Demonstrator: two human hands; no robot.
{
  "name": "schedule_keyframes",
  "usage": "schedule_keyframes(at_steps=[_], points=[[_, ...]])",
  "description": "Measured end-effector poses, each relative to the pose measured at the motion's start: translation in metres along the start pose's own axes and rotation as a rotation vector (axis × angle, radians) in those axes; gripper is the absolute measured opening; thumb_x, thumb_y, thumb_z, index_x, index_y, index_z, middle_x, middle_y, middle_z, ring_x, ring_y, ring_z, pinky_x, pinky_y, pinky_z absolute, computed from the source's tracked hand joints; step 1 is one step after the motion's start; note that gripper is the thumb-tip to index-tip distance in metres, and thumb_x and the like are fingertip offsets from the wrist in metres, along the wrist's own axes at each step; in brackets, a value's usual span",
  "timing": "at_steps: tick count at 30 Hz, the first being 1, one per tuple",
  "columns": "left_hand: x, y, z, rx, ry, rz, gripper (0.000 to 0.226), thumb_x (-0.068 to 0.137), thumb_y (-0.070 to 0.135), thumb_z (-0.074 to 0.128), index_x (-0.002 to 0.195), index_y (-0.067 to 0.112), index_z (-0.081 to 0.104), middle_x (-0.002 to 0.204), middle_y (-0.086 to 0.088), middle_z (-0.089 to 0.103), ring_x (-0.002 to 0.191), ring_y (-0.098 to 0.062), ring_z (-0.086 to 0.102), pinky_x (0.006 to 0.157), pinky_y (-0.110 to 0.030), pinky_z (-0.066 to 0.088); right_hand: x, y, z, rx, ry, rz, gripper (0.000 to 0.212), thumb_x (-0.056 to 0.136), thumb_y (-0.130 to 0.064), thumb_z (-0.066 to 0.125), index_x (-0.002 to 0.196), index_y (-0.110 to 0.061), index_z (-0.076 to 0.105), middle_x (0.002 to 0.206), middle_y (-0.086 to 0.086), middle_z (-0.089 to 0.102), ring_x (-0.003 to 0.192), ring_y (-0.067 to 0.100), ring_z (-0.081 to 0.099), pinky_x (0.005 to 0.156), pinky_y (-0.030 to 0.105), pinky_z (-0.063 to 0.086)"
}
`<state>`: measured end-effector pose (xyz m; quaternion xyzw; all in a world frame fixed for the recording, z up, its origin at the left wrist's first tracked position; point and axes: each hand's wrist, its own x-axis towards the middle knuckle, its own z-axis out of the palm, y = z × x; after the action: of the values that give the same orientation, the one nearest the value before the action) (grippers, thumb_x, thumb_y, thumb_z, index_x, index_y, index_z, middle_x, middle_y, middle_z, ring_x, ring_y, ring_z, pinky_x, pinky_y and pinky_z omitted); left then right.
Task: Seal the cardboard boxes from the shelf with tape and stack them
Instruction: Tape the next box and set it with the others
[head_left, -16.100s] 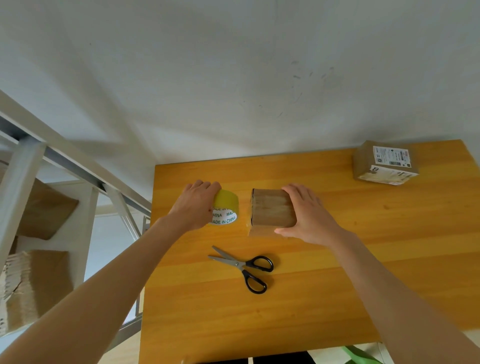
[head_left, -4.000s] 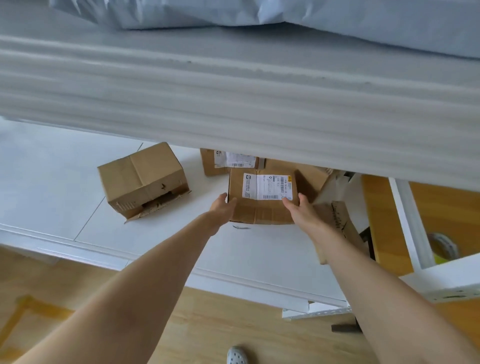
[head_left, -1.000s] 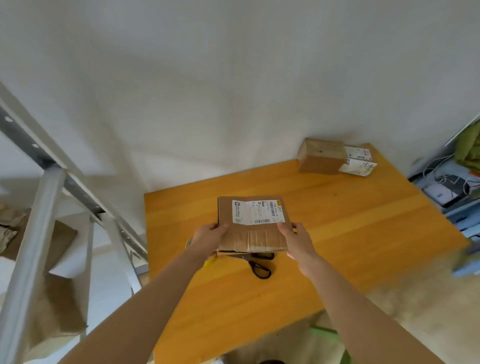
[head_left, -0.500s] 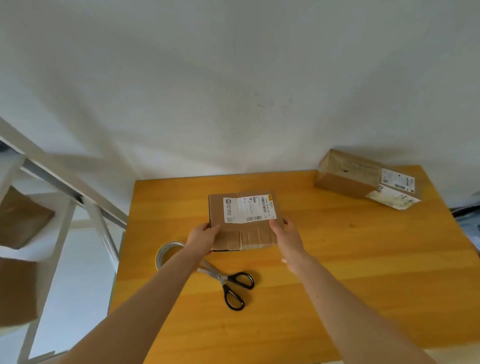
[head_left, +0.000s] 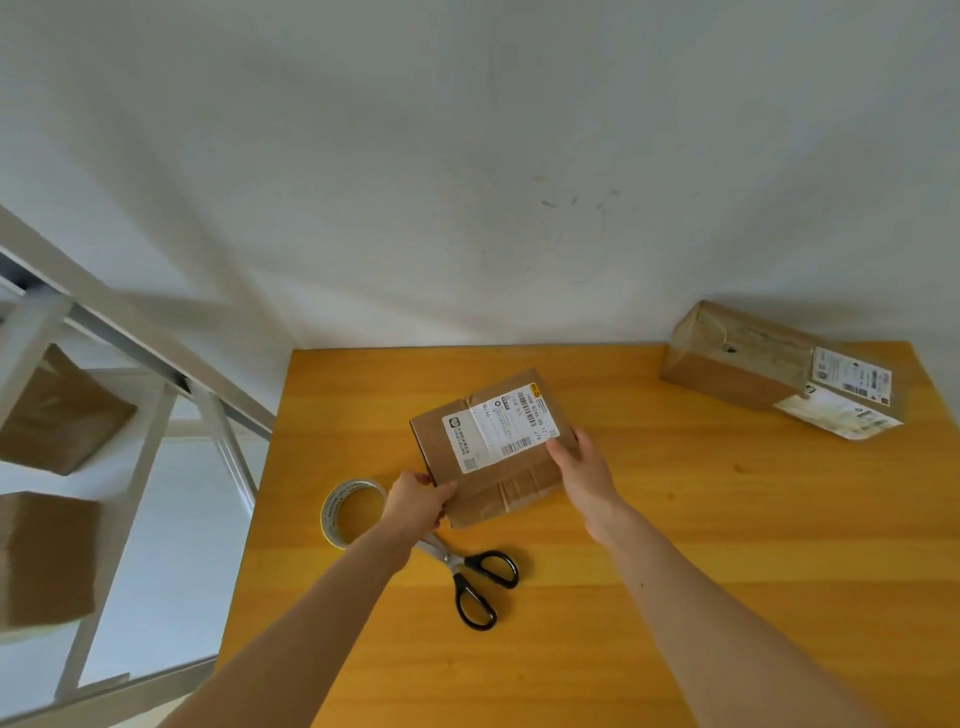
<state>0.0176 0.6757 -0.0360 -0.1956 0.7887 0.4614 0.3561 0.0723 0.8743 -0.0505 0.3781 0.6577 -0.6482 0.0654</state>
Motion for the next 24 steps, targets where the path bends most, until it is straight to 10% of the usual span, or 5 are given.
schedule_keyframes(at_steps=[9,16,20,24], points=[[0.009,0.014,-0.01,0.023,0.123,0.123,0.075,0.088,0.027,0.066,0.146,0.015,0.02,0.131,-0.01,0.051,0.111,-0.027,0.056,0.074,-0.034,0.045,0.003,0.009,0.005,0.07,0.029,0.055,0.069,0.088,-0.039,0.069,0.147,-0.023,0.035,0.139,-0.004,0.052,0.125,0.018,0.05,0.104,0.04,0.04],[0.009,0.027,-0.013,-0.059,0.045,0.05,0.018,0.094,0.027,0.057,0.101,0.012,0.051,0.079,-0.001,0.056,0.075,-0.02,0.058,0.072,-0.035,0.053,-0.004,0.001,-0.002,0.012,0.045,0.028,0.058,0.086,-0.045,0.069,0.135,-0.022,0.048,0.129,-0.006,0.057,0.105,0.008,0.054,0.09,0.028,0.039],[0.009,0.029,-0.023,-0.043,0.029,0.145,0.029,0.095,0.042,0.052,0.078,0.019,0.058,0.078,0.001,0.058,0.077,-0.021,0.055,0.073,-0.035,0.048,-0.01,-0.019,-0.007,-0.007,0.111,-0.033,0.037,0.092,-0.049,0.058,0.119,-0.025,0.052,0.104,-0.017,0.057,0.089,-0.005,0.05,0.067,0.015,0.036],[0.004,0.042,-0.025,-0.016,-0.004,0.128,0.041,0.091,0.051,0.054,0.072,0.015,0.051,0.076,0.0,0.052,0.075,-0.022,0.056,0.069,-0.033,0.052,-0.016,-0.036,-0.007,0.015,0.143,-0.054,0.039,0.093,-0.049,0.057,0.118,-0.021,0.056,0.117,-0.003,0.058,0.104,0.014,0.055,0.084,0.03,0.043]])
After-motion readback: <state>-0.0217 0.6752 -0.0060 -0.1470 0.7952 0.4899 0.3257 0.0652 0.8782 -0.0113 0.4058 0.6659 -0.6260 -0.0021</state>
